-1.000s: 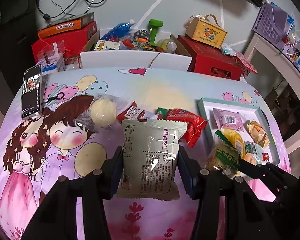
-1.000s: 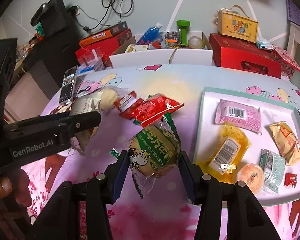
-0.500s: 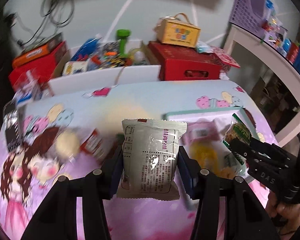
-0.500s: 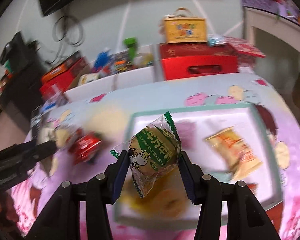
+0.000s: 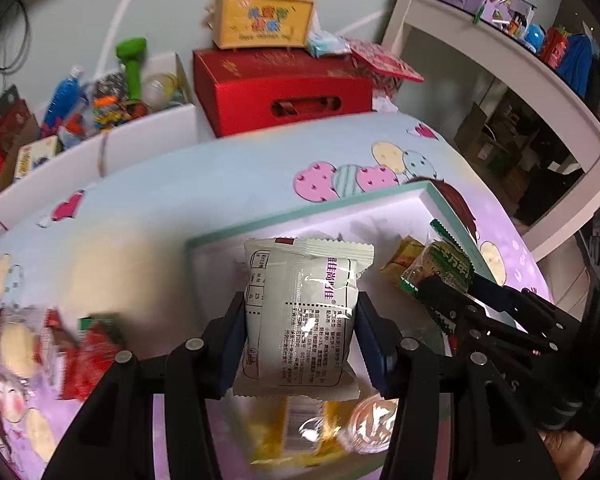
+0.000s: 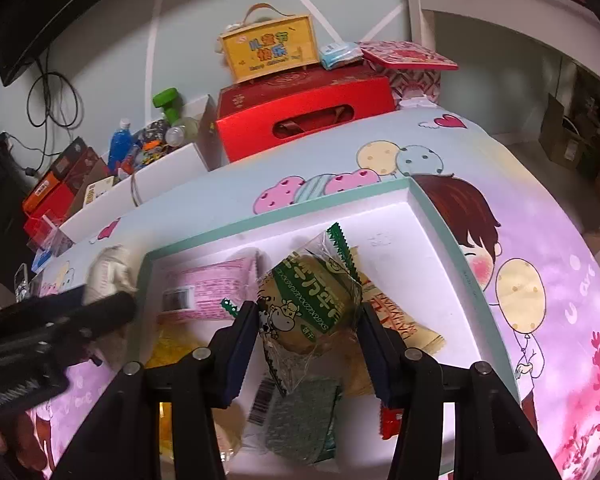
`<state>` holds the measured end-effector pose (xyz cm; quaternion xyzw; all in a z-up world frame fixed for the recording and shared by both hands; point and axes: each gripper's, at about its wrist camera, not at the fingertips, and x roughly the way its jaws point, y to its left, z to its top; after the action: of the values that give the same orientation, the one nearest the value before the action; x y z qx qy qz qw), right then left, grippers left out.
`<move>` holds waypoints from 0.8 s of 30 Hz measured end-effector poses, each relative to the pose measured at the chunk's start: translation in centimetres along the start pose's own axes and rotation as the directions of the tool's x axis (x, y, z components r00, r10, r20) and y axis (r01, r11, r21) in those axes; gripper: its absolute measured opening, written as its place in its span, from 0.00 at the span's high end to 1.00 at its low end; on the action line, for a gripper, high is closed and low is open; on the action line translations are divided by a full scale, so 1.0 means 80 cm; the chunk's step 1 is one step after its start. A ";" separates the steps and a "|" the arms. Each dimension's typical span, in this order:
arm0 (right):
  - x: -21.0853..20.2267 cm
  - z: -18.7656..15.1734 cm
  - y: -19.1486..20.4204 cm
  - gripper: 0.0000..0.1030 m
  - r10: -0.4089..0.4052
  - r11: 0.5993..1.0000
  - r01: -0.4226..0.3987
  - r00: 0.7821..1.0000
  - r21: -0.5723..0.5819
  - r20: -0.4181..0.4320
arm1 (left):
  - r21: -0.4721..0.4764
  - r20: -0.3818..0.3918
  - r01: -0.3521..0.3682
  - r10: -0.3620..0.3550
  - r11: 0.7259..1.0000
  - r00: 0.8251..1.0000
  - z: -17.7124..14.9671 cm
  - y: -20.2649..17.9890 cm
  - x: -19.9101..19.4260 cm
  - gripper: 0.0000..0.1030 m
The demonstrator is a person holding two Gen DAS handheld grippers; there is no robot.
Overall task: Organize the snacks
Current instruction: 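Lift both packets and carry them toward the white tray, then lower both packets into the white tray and open both tools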
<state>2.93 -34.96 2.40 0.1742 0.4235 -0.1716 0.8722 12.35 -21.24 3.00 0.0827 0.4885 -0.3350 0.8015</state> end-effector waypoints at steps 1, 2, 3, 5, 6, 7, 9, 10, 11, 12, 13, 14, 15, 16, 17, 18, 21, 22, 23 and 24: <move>0.002 0.000 0.001 0.48 -0.003 1.000 0.003 1.000 0.002 -0.001 | -0.001 -0.006 0.002 -0.002 1.000 1.000 0.000 -0.001 0.005 0.48; 0.002 0.001 0.000 0.48 -0.007 1.000 0.007 1.000 0.002 0.000 | -0.003 -0.012 0.003 -0.003 1.000 1.000 0.000 -0.004 0.010 0.48; 0.003 0.001 0.000 0.48 -0.009 1.000 0.009 1.000 0.000 0.000 | -0.004 -0.018 0.004 -0.004 1.000 1.000 0.001 -0.006 0.014 0.48; 0.003 0.001 0.001 0.48 -0.009 1.000 0.009 1.000 -0.003 0.001 | -0.003 -0.025 0.011 -0.011 1.000 1.000 0.002 -0.009 0.018 0.48; 0.004 0.000 0.001 0.48 -0.010 1.000 0.010 1.000 -0.005 0.000 | -0.002 -0.026 0.014 -0.014 1.000 1.000 0.001 -0.011 0.019 0.48; 0.003 0.000 0.001 0.48 -0.012 1.000 0.012 1.000 -0.008 0.000 | -0.002 -0.029 0.017 -0.017 1.000 0.999 0.002 -0.011 0.019 0.47; 0.003 0.000 0.002 0.48 -0.013 1.000 0.013 1.000 -0.009 -0.001 | -0.002 -0.028 0.021 -0.021 1.000 0.999 0.002 -0.013 0.020 0.44; 0.003 0.000 0.001 0.48 -0.016 1.000 0.016 1.000 -0.008 -0.001 | -0.003 -0.025 0.018 -0.018 1.000 1.000 0.002 -0.013 0.018 0.42; 0.003 -0.001 0.002 0.48 -0.016 1.000 0.016 1.000 -0.007 -0.002 | -0.006 -0.022 0.019 -0.019 1.000 1.000 0.002 -0.012 0.017 0.40; 0.003 0.000 0.002 0.48 -0.015 1.000 0.015 1.000 -0.008 -0.002 | -0.010 -0.019 0.020 -0.020 1.000 1.000 0.002 -0.012 0.015 0.40; 0.003 0.000 0.003 0.48 -0.016 1.000 0.016 1.000 -0.010 -0.003 | -0.014 -0.016 0.020 -0.020 1.000 1.000 0.002 -0.010 0.013 0.40; 0.004 -0.001 0.003 0.48 -0.017 1.000 0.017 1.000 -0.012 -0.003 | -0.017 -0.013 0.017 -0.018 1.000 1.000 0.003 -0.009 0.011 0.40; 0.004 -0.001 0.004 0.48 -0.018 1.000 0.018 1.000 -0.014 -0.004 | -0.017 -0.011 0.015 -0.016 1.000 1.000 0.003 -0.009 0.010 0.40; 0.004 -0.001 0.005 0.48 -0.021 1.000 0.021 1.000 -0.017 -0.005 | -0.019 -0.009 0.012 -0.012 1.000 1.000 0.003 -0.008 0.009 0.40; 0.004 -0.001 0.005 0.47 -0.022 1.000 0.022 1.000 -0.018 -0.006 | -0.020 -0.009 0.009 -0.009 1.000 1.000 0.003 -0.007 0.008 0.39; 0.004 -0.001 0.005 0.47 -0.024 1.000 0.024 1.000 -0.020 -0.006 | -0.022 -0.009 0.005 -0.005 1.000 1.000 0.003 -0.006 0.008 0.38; 0.004 -0.001 0.006 0.46 -0.039 0.999 0.038 0.999 -0.022 -0.004 | -0.032 -0.007 -0.015 0.015 0.999 1.000 0.002 0.000 0.008 0.28; 0.005 -0.001 0.006 0.46 -0.041 0.999 0.041 0.999 -0.021 -0.005 | -0.034 -0.006 -0.024 0.024 0.999 1.000 0.001 0.002 0.008 0.28; 0.004 -0.001 0.005 0.46 -0.041 0.999 0.041 0.999 -0.019 -0.003 | -0.038 -0.005 -0.033 0.032 0.999 0.999 0.001 0.004 0.008 0.27; 0.004 0.000 0.004 0.45 -0.042 0.999 0.042 0.999 -0.018 -0.002 | -0.040 -0.004 -0.038 0.038 0.998 0.999 0.001 0.005 0.008 0.27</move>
<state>3.25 -34.71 2.18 0.1575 0.4299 -0.1859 0.8694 12.85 -21.23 2.45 0.0764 0.4948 -0.3097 0.8084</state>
